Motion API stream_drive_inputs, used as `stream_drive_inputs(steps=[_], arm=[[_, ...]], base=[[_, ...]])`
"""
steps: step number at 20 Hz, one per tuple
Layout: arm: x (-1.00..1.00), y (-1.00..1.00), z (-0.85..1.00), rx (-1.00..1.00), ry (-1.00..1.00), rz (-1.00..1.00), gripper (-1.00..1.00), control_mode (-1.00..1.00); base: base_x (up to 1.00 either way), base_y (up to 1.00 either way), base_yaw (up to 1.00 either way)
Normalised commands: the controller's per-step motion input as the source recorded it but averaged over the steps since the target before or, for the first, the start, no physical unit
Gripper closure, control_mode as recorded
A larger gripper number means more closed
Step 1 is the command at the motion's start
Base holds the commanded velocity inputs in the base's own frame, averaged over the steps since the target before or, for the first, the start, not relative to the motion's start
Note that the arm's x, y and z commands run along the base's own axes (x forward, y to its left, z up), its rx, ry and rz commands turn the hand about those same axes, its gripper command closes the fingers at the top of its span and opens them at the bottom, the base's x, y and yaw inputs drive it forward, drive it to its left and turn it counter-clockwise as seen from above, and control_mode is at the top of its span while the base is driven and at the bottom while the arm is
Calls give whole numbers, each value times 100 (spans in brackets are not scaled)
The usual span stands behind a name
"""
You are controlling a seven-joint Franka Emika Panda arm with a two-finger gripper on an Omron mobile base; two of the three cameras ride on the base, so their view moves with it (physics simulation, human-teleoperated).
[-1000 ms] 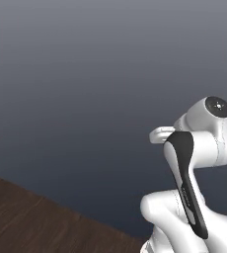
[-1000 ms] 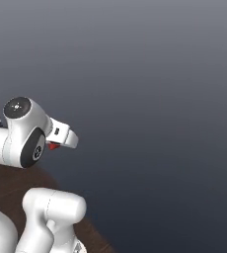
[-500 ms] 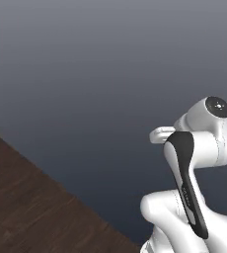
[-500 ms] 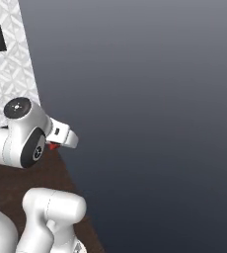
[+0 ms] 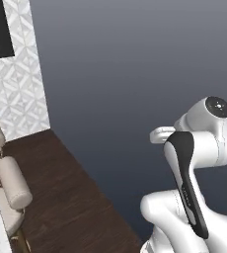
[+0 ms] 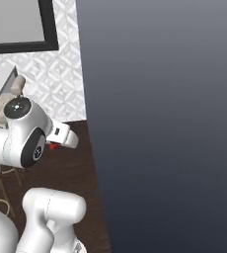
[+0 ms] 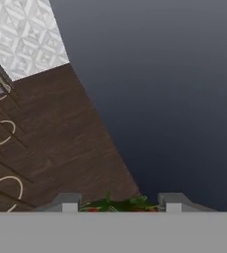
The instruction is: Take the strawberry from the fridge and place it on top of the pancake, located on the dining counter.
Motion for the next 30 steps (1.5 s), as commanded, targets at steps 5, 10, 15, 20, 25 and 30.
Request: stream_drive_inputs(steps=[5, 10, 15, 20, 25, 30], arm=[[0, 0, 0, 0, 0, 0, 100, 100], [0, 0, 0, 0, 0, 0, 100, 100], [0, 0, 0, 0, 0, 0, 100, 100], [0, 0, 0, 0, 0, 0, 100, 100], [0, 0, 0, 0, 0, 0, 100, 100], [0, 0, 0, 0, 0, 0, 100, 100]], base=[[91, -4, 42], [100, -26, 32], [100, -31, 30], [100, -41, 24], [100, -26, 25], [100, -12, 27]])
